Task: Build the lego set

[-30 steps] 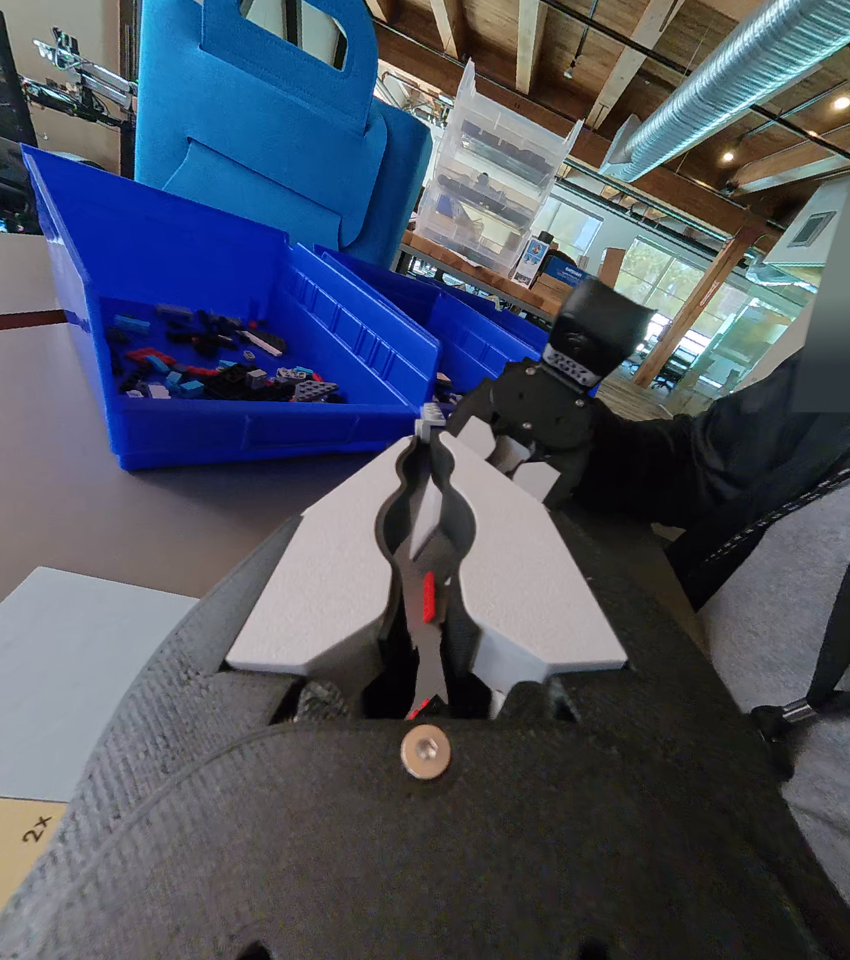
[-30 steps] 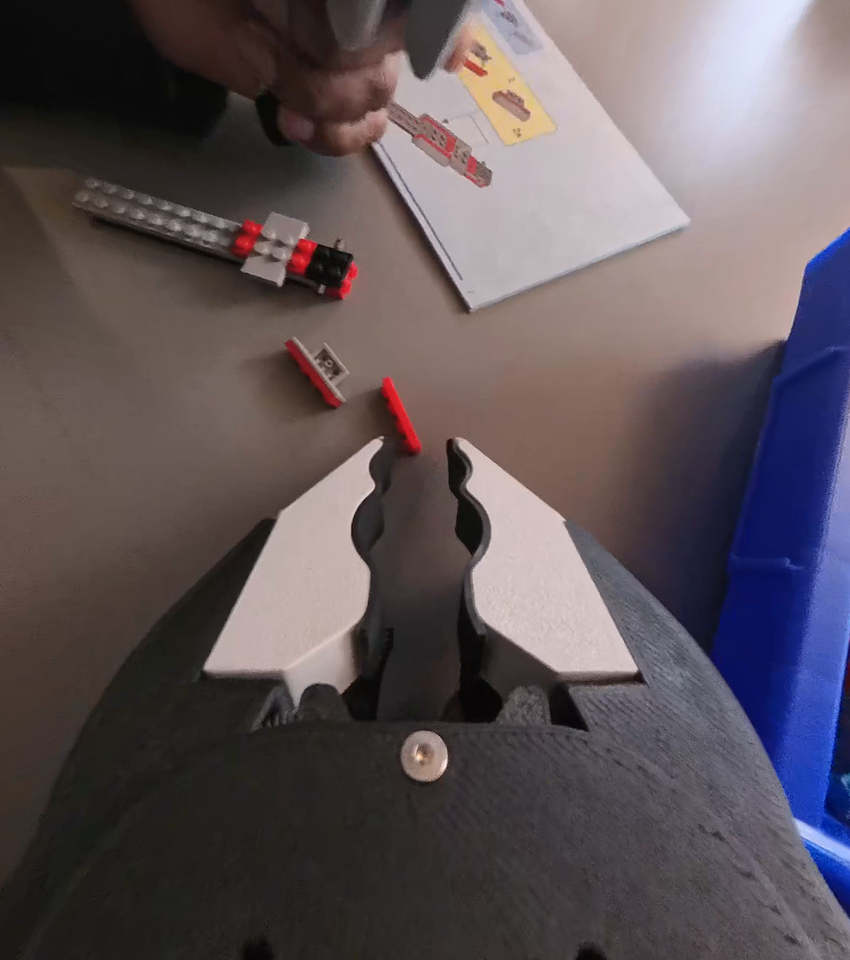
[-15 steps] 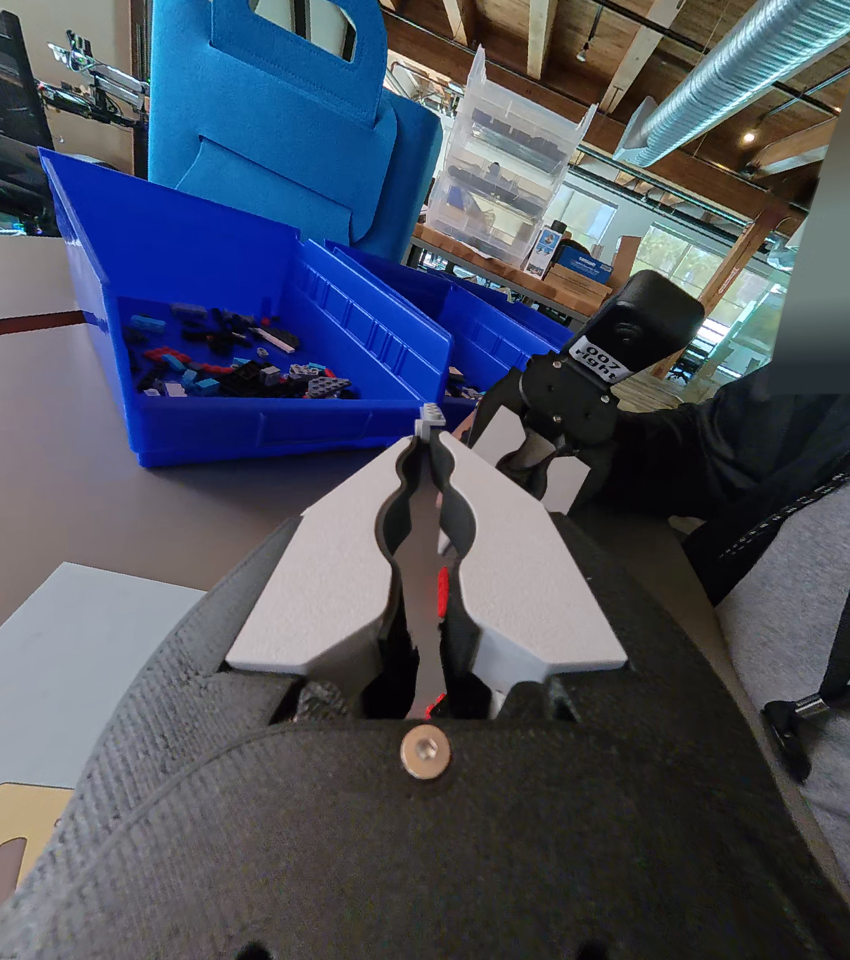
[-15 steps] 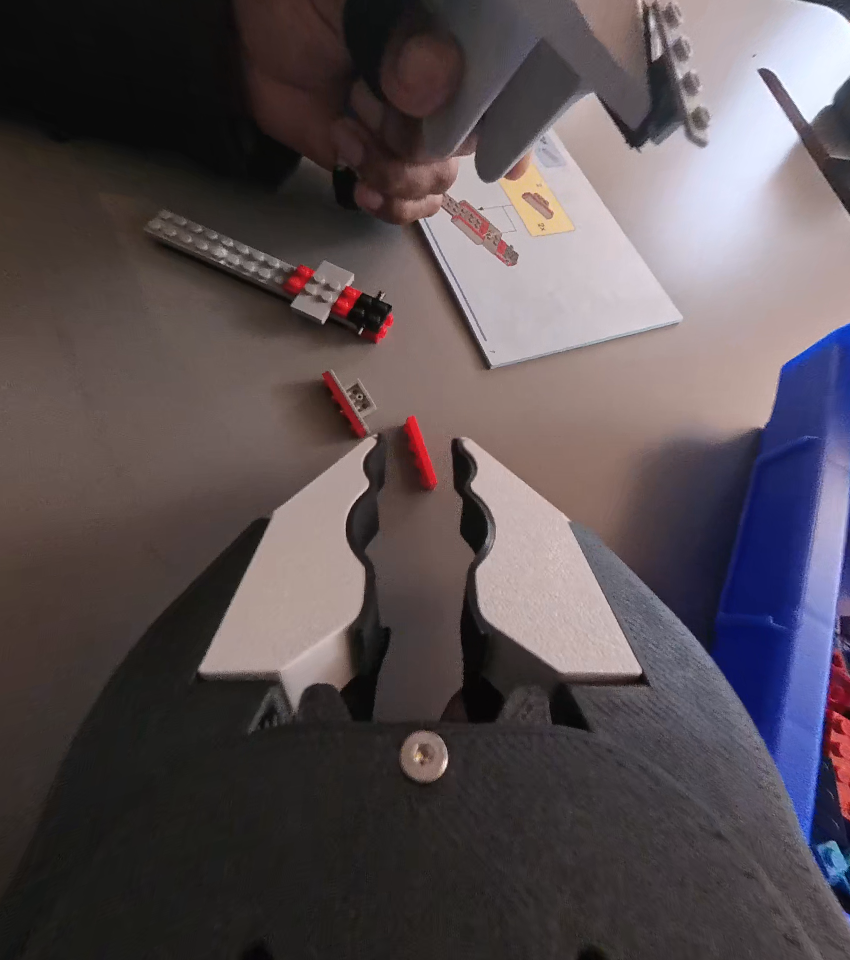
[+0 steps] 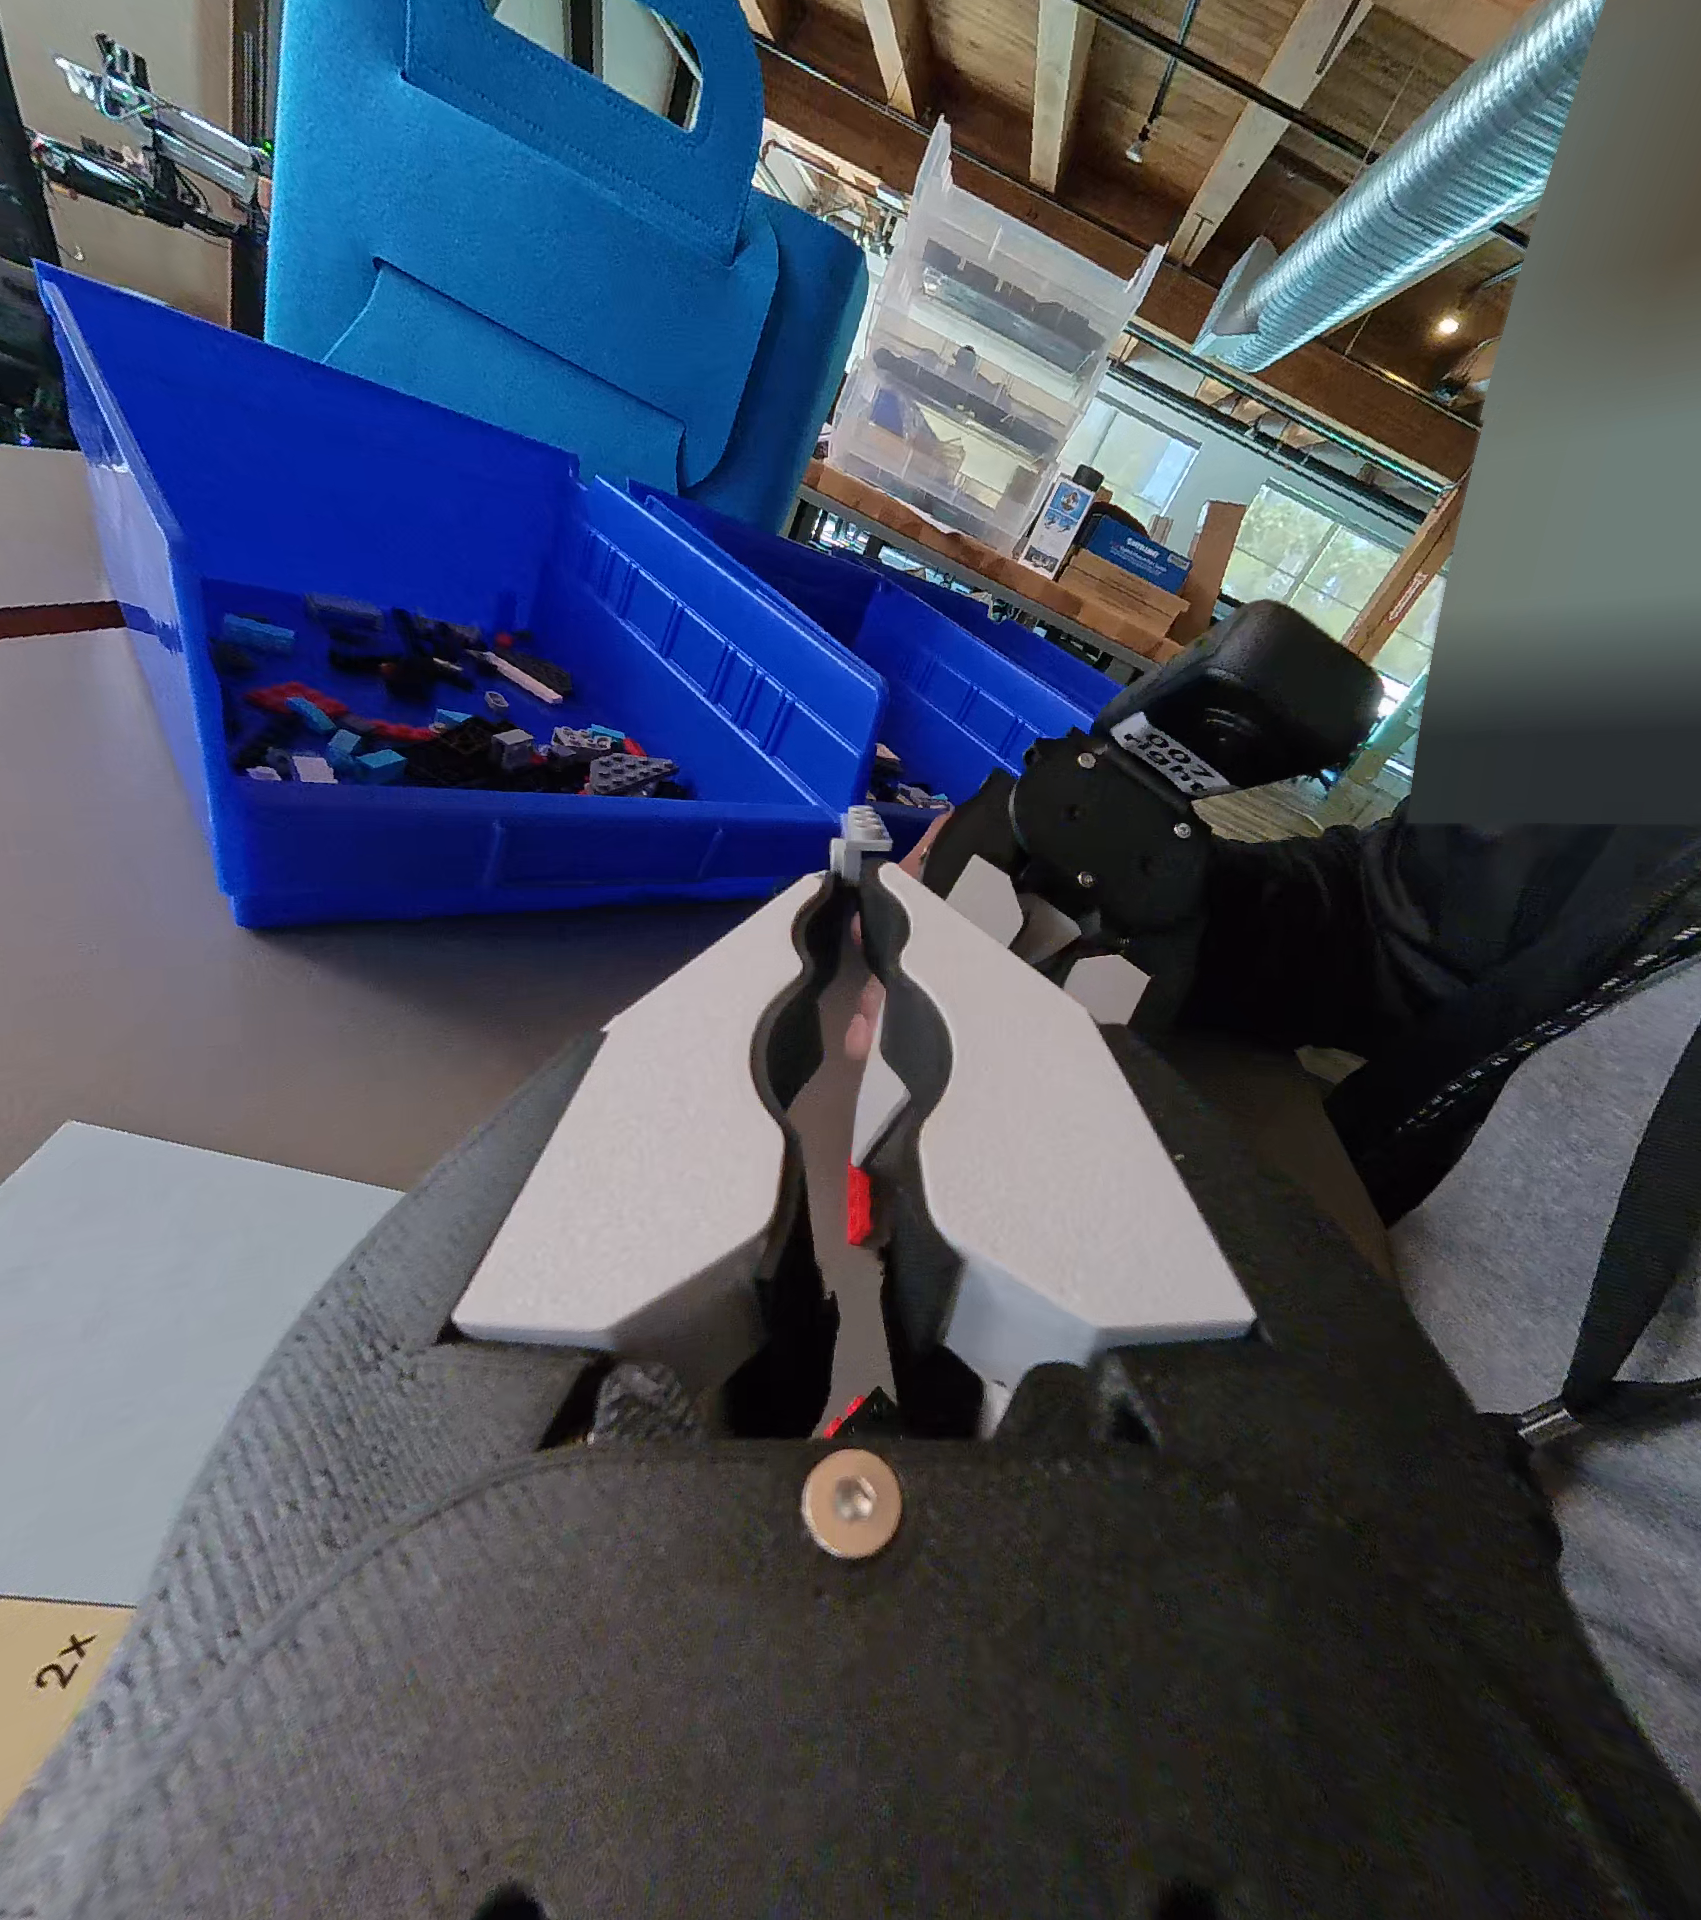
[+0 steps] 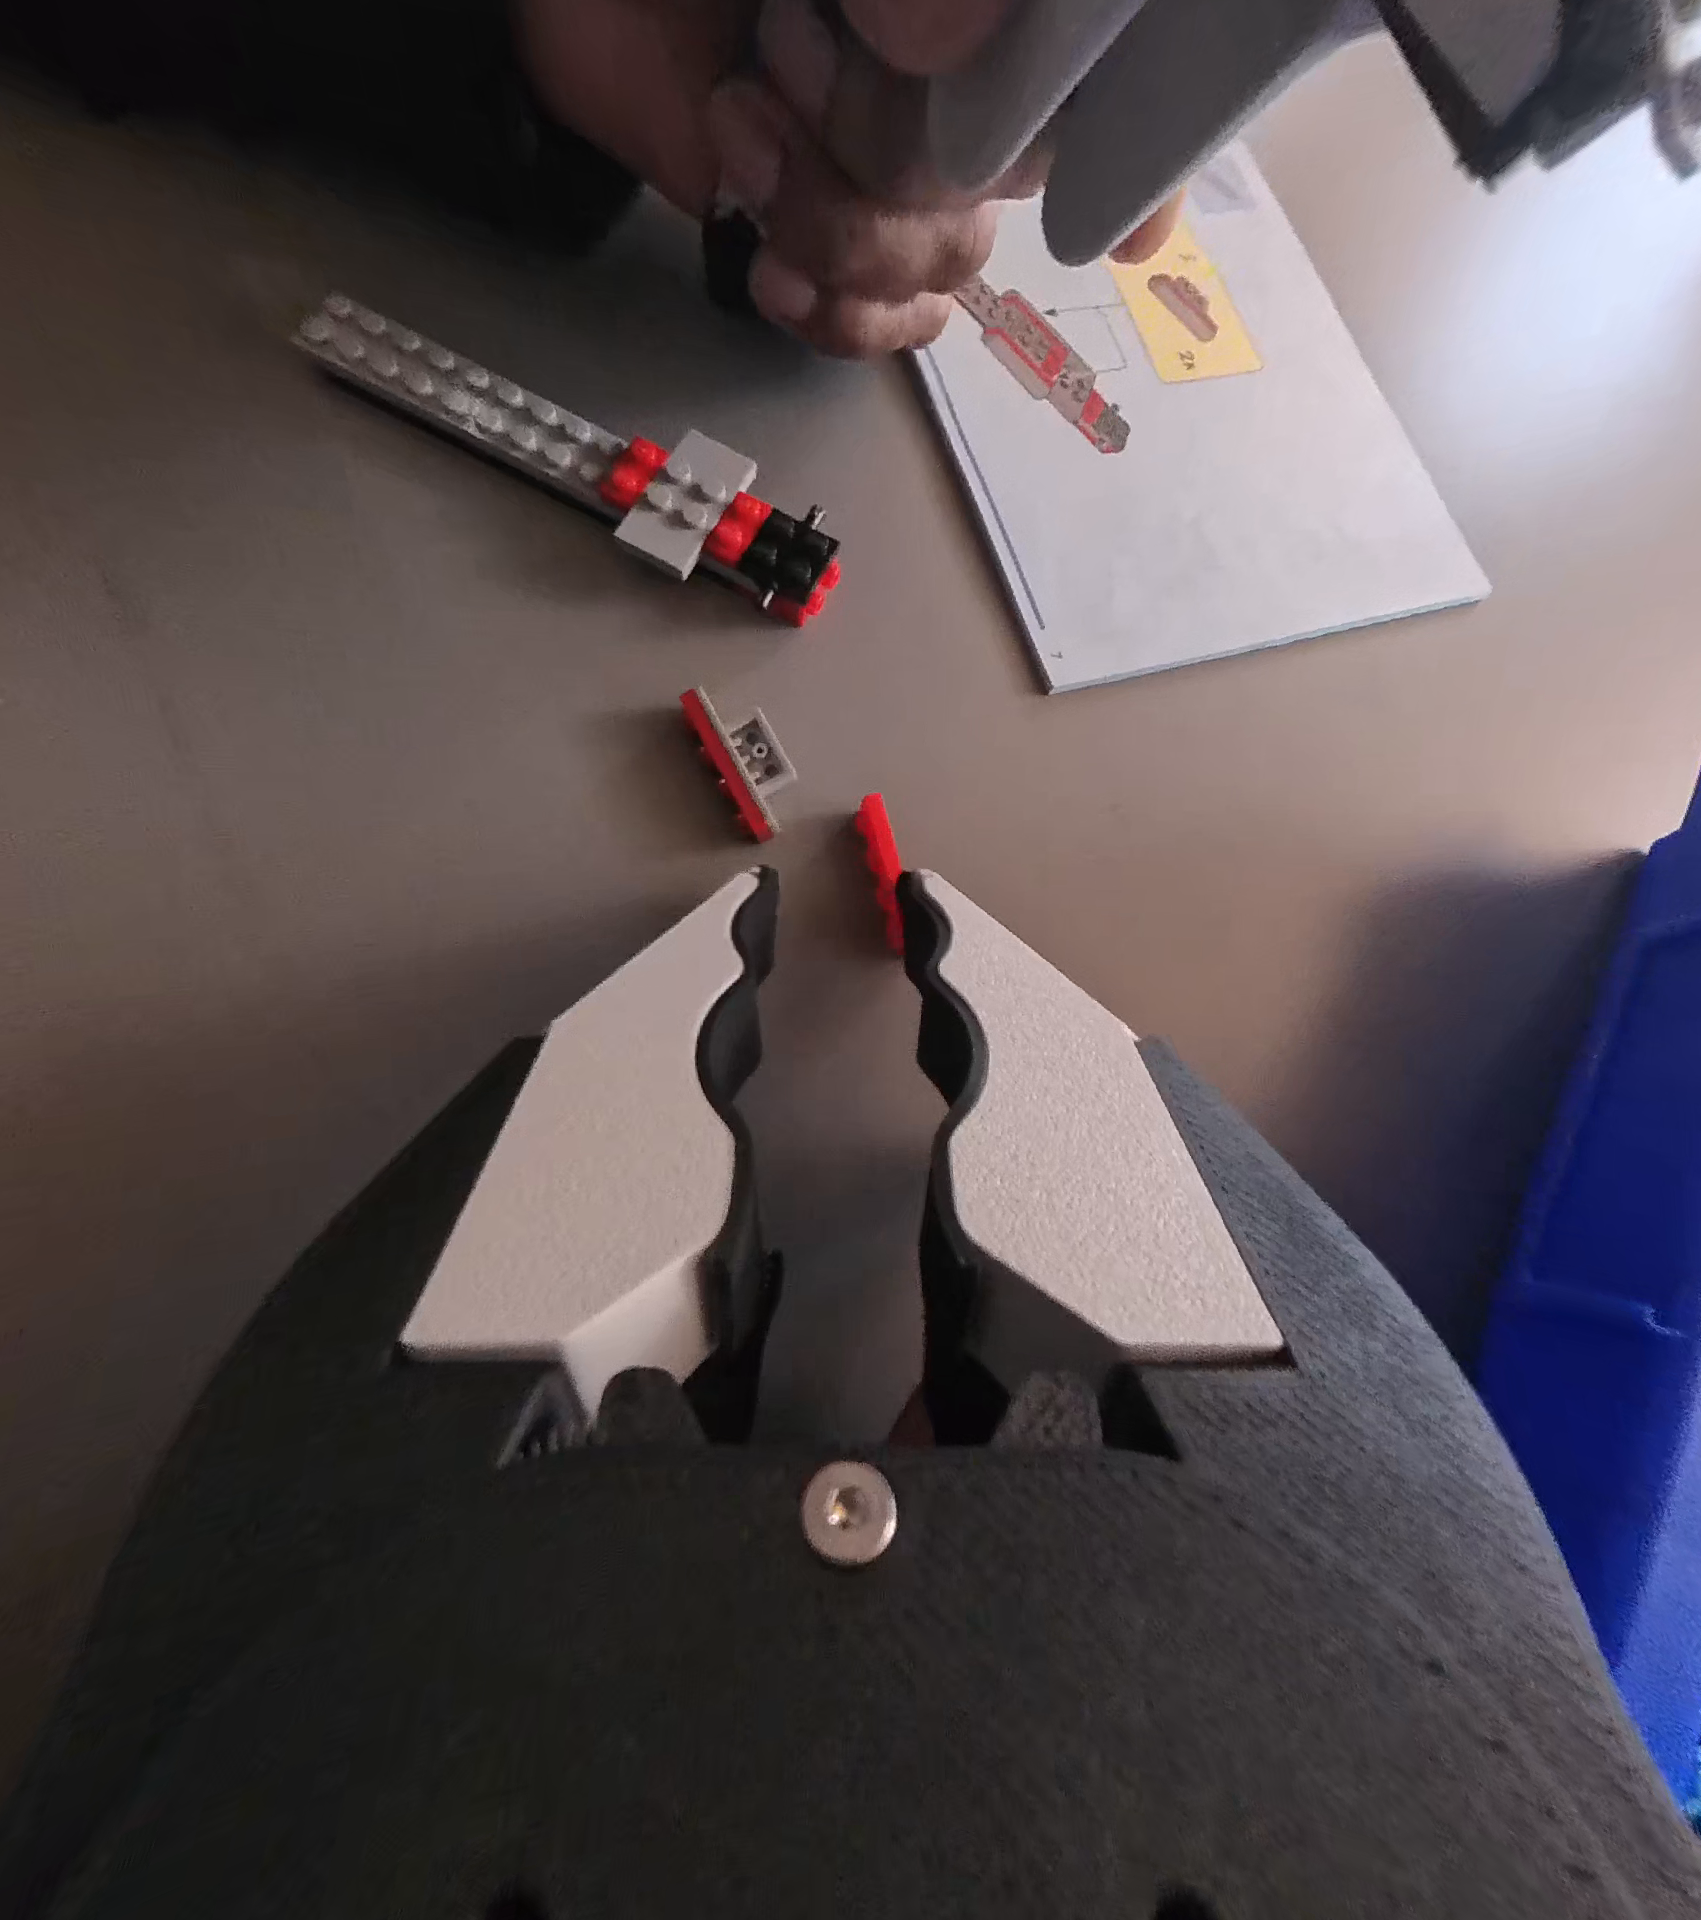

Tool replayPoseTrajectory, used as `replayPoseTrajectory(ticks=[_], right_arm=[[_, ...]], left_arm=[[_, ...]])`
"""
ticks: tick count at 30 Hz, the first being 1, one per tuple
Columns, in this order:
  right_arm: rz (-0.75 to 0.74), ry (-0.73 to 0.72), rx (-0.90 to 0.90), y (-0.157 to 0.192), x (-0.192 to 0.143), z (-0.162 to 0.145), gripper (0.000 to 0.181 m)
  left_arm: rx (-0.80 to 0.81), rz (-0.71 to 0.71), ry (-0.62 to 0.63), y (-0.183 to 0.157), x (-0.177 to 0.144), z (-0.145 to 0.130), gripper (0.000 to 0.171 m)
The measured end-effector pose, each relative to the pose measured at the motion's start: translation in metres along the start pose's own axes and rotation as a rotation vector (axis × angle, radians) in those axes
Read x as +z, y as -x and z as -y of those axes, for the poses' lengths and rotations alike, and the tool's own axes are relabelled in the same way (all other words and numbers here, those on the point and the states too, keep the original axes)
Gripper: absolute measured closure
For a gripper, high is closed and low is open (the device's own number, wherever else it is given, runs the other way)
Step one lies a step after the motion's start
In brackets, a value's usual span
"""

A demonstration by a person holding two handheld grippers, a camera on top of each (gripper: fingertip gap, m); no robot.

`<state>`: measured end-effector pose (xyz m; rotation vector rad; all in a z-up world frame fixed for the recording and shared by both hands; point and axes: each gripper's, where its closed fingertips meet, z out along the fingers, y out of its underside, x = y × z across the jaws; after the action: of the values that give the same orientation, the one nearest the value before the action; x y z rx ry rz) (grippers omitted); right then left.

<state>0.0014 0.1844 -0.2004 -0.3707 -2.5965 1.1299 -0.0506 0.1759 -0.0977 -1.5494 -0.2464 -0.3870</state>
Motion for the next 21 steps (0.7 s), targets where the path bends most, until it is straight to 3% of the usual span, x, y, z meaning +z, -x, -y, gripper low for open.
replayPoseTrajectory(ticks=[21], right_arm=[[-0.038, 0.002, 0.072, -0.015, -0.006, -0.006, 0.145]], left_arm=[[0.022, 0.000, -0.002, -0.002, -0.001, 0.001, 0.170]])
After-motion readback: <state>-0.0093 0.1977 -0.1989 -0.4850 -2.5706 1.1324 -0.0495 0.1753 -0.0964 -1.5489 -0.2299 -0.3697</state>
